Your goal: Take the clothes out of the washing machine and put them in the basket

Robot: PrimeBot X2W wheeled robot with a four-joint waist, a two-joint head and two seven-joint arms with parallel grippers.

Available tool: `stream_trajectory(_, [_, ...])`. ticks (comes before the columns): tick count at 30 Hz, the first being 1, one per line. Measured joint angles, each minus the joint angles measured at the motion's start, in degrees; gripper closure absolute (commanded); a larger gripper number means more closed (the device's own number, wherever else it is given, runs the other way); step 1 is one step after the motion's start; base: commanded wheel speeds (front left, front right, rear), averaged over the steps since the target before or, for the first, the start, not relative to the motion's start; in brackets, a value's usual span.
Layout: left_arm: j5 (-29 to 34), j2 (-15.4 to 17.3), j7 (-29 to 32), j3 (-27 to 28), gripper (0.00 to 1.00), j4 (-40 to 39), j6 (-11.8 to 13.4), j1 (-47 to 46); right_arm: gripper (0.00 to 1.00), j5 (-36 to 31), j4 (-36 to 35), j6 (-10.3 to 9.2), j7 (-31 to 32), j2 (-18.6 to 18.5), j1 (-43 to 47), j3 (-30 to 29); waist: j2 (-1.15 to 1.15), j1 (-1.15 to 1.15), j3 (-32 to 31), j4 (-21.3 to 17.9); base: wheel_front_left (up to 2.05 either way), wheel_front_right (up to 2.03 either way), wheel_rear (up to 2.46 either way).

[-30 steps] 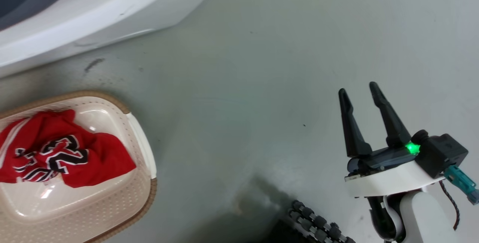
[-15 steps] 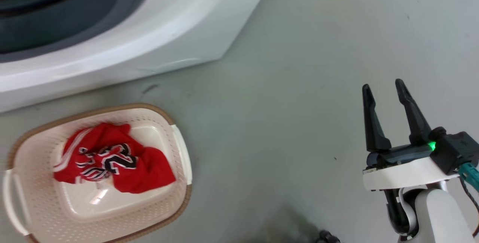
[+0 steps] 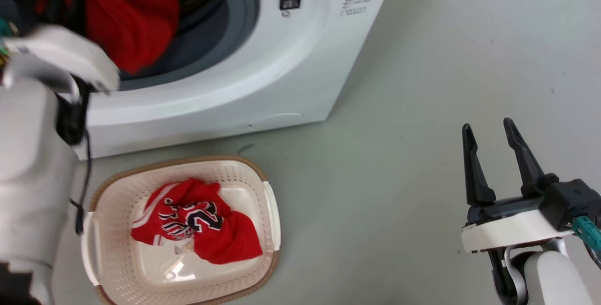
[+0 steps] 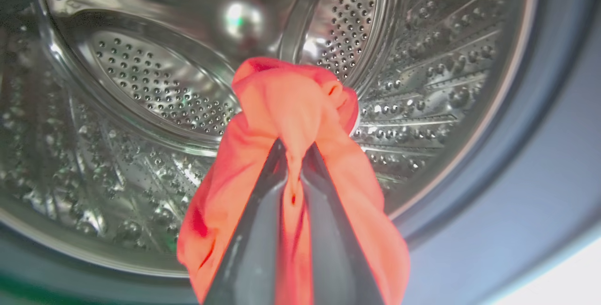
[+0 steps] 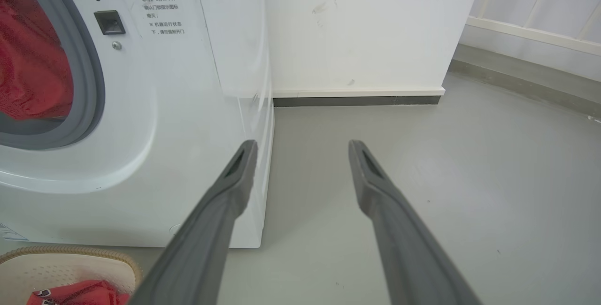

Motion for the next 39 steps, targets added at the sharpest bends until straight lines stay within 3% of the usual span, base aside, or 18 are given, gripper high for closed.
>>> stream_trajectory(10, [4.34,-3.31,-0.09,5.6,1.0,-18.91,1.9,18.4,0.0,-1.22,0.93,0.0,-0.01,0.0,2.09,-0.92,0.0,0.0,-6.1,4.19,0.0,0.0,0.0])
stream_trajectory(22, [4.28,-5.66,1.25,3.34,1.0,-29.59,2.36,36.13,0.0,-2.08,1.47,0.0,-0.01,0.0,3.82,-1.76,0.0,-0.01,-9.34,8.97,0.0,0.0,0.0])
stream_trajectory(29, [3.03,-7.17,2.99,0.9,1.0,-25.48,2.4,41.94,0.0,-2.08,1.19,0.0,-0.01,0.0,3.72,-1.19,0.0,-0.01,-7.26,9.06,0.0,0.0,0.0])
stream_trajectory(39, [3.41,-8.24,1.07,0.11,1.0,-9.45,0.92,37.7,0.0,-2.18,0.05,0.0,-0.01,-0.01,1.89,-1.1,0.0,0.0,-0.81,7.61,0.0,0.0,0.0])
